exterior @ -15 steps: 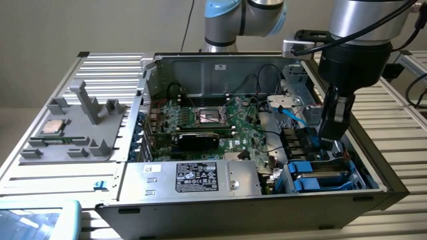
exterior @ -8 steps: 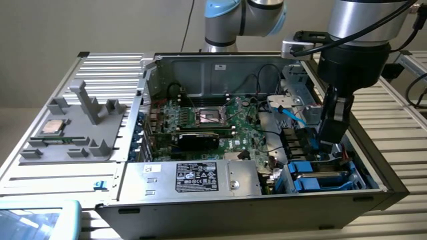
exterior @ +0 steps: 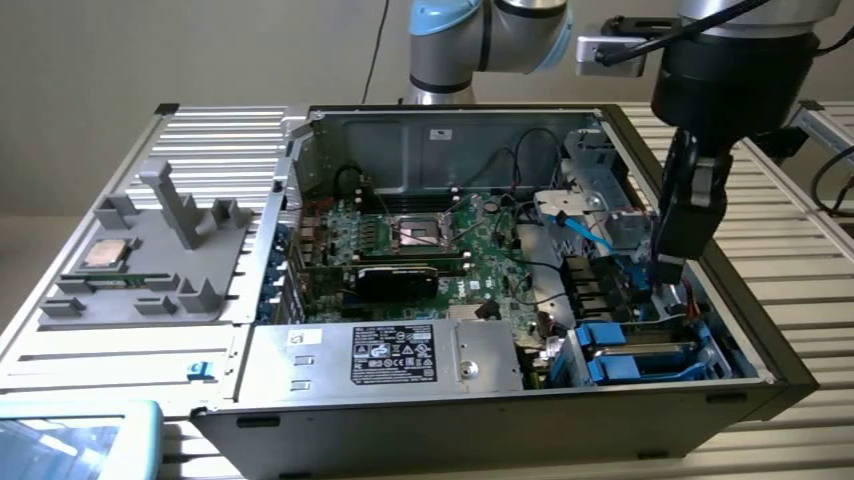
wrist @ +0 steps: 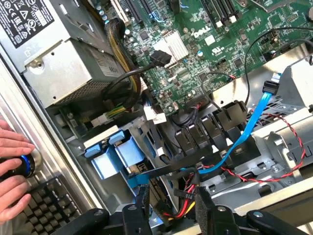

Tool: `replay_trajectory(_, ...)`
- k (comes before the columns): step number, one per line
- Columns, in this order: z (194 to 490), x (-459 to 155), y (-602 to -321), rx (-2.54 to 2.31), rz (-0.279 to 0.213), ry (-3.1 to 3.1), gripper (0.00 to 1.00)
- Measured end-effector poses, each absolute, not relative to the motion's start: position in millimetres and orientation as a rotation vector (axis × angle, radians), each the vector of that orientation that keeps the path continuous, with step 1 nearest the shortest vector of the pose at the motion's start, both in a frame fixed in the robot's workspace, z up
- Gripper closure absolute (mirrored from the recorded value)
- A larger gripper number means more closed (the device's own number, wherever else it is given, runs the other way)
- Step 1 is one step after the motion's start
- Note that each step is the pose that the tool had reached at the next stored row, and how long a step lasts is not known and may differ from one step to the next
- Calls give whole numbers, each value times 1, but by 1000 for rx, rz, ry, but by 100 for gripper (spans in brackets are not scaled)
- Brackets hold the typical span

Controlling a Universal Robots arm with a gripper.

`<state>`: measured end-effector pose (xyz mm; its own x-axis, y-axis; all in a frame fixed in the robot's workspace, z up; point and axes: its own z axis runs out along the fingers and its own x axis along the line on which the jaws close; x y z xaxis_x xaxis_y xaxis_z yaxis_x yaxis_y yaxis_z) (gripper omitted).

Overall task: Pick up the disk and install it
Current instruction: 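Insert the first disk wire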

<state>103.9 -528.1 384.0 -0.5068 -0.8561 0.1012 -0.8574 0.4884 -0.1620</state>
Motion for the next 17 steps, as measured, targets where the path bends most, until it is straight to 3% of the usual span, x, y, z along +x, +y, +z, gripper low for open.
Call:
replay_trajectory(6, 407, 104, -528, 1557, 301, -2704, 50)
replay_trajectory(17, 407, 104, -528, 1557, 301, -2704, 50)
